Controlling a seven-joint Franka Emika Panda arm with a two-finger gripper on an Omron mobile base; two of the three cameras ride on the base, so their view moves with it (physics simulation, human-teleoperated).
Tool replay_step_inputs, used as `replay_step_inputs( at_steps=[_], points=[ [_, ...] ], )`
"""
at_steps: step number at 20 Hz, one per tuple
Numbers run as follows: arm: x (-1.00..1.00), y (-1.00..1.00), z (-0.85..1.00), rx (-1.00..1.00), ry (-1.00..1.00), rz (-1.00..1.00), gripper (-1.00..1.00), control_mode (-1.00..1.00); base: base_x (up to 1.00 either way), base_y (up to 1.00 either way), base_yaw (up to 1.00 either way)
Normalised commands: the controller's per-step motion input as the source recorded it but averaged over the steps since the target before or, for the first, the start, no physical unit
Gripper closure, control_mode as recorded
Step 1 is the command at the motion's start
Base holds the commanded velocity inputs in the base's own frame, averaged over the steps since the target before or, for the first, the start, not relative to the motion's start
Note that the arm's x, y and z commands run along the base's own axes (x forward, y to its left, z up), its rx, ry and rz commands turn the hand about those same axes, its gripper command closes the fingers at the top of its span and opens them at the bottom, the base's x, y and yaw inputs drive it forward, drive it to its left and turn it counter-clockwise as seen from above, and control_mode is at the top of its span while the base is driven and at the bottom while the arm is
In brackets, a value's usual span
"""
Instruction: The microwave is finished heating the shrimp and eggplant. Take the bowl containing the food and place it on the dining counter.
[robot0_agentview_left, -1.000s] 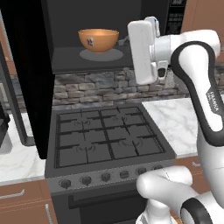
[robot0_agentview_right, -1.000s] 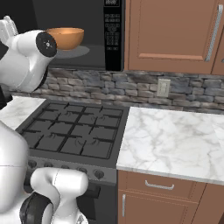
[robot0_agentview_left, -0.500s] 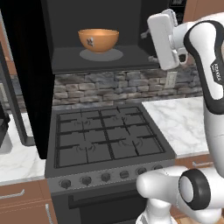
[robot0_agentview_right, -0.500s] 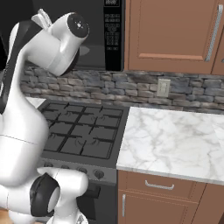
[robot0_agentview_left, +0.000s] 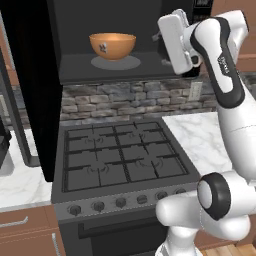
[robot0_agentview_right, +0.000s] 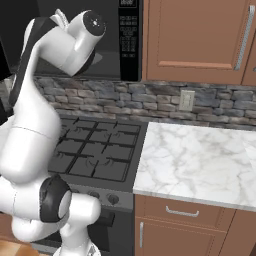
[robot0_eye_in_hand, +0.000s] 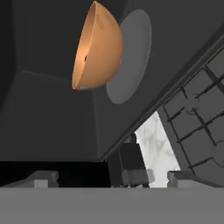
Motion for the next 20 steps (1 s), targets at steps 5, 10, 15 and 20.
replay_step_inputs(
  at_steps=[5, 10, 15, 20],
  points=[
    [0.89, 0.14, -0.07, 0.00, 0.00, -0.08, -1.00, -1.00, 0.00, 0.00, 0.00],
    [0.72, 0.08, 0.00, 0.00, 0.02, -0.05, -1.00, -1.00, 0.00, 0.00, 0.00],
    [0.68, 0.08, 0.00, 0.00, 0.02, -0.03, -1.00, -1.00, 0.00, 0.00, 0.00],
    [0.61, 0.08, 0.00, 0.00, 0.03, -0.02, -1.00, -1.00, 0.00, 0.00, 0.00]
  ],
)
